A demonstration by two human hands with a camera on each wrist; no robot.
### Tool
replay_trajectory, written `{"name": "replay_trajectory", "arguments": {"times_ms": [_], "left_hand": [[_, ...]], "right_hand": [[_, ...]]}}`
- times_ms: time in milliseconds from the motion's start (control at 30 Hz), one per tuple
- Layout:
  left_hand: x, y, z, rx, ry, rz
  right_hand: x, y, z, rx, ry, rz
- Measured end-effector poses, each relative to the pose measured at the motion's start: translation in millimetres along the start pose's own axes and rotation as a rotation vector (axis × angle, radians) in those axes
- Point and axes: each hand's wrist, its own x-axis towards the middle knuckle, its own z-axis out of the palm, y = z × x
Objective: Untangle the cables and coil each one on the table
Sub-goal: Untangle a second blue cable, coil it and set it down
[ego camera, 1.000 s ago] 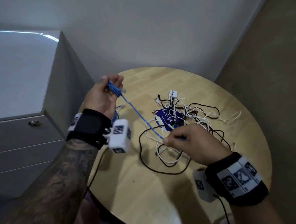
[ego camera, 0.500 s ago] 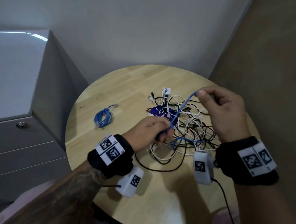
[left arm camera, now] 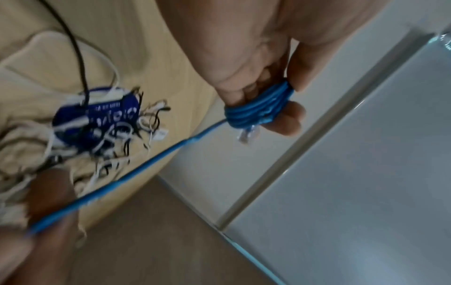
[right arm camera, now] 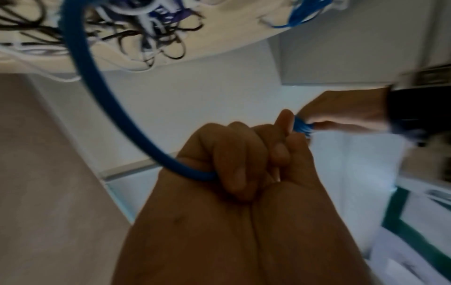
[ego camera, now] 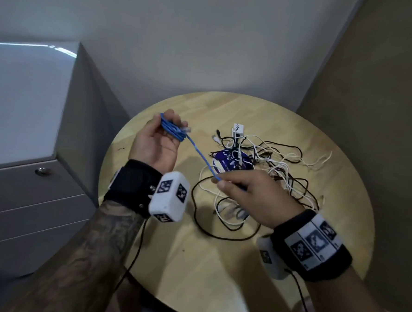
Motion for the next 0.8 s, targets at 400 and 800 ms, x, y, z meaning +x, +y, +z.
{"name": "replay_trajectory", "arguments": {"times_ms": [400,800], "left_hand": [[-47,-50,-4,1.209,-0.492,-0.056],[-43,-29,13,0.304,-0.193,-0.528]], "right_hand": [[2,-21,-18,0.03,0.257,-0.175],[14,11,2,-0.148,0.209,-0.085]]}}
